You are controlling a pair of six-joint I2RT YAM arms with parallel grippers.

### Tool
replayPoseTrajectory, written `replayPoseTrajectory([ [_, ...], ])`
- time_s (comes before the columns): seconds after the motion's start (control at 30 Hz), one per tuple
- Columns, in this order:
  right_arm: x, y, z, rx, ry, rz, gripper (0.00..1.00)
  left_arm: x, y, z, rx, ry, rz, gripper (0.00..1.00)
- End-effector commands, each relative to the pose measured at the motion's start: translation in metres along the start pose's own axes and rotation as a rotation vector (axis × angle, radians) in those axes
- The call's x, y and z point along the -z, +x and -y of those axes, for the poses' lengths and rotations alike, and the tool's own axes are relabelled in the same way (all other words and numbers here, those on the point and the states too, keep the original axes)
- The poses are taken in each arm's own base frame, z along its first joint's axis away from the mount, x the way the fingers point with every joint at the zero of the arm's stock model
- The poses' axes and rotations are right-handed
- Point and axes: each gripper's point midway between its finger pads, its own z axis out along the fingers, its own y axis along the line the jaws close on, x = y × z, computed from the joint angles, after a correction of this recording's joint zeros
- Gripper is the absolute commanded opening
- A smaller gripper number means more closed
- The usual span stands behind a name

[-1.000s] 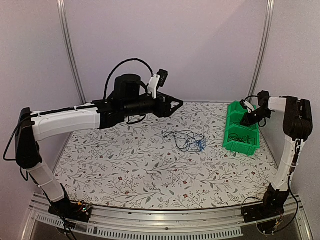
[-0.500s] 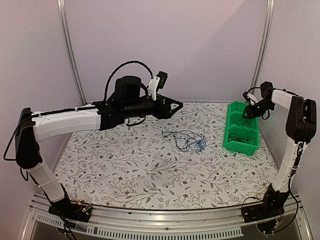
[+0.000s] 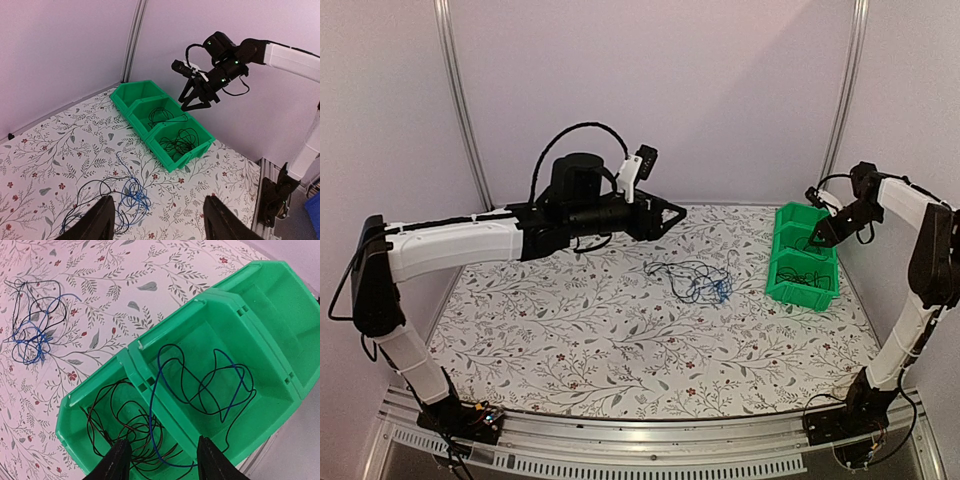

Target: Untangle the cables

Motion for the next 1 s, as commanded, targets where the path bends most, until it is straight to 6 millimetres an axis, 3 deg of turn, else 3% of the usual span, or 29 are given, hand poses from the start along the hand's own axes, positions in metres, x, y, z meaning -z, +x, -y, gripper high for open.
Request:
replayPoseTrajectory([
  [0.0,-0.006,0.025,-0.028,0.122,-0.087,-0.084,0.5,-0.004,0.002,-0.005,-0.012,0.006,-0.017,0.63],
  [0.47,-0.039,0.042,-0.002,0.134,-0.026,-0.229,0.44,-0.003,0.004,-0.006,-0.003,-0.004,-0.026,0.63],
  [0.63,-0.04,0.034,0.004,0.132,-0.011,-0.215,0.25,-0.004,0.004,-0.007,-0.002,-0.007,-0.023,0.63],
  [0.77,-0.039,0.027,0.008,0.131,0.001,-0.201,0.03,-0.004,0.005,-0.007,-0.003,-0.009,-0.022,0.63],
  [0.97,-0.049,0.014,0.03,0.125,0.064,-0.183,0.0,-0.006,0.006,-0.009,-0.003,-0.012,-0.023,0.63],
])
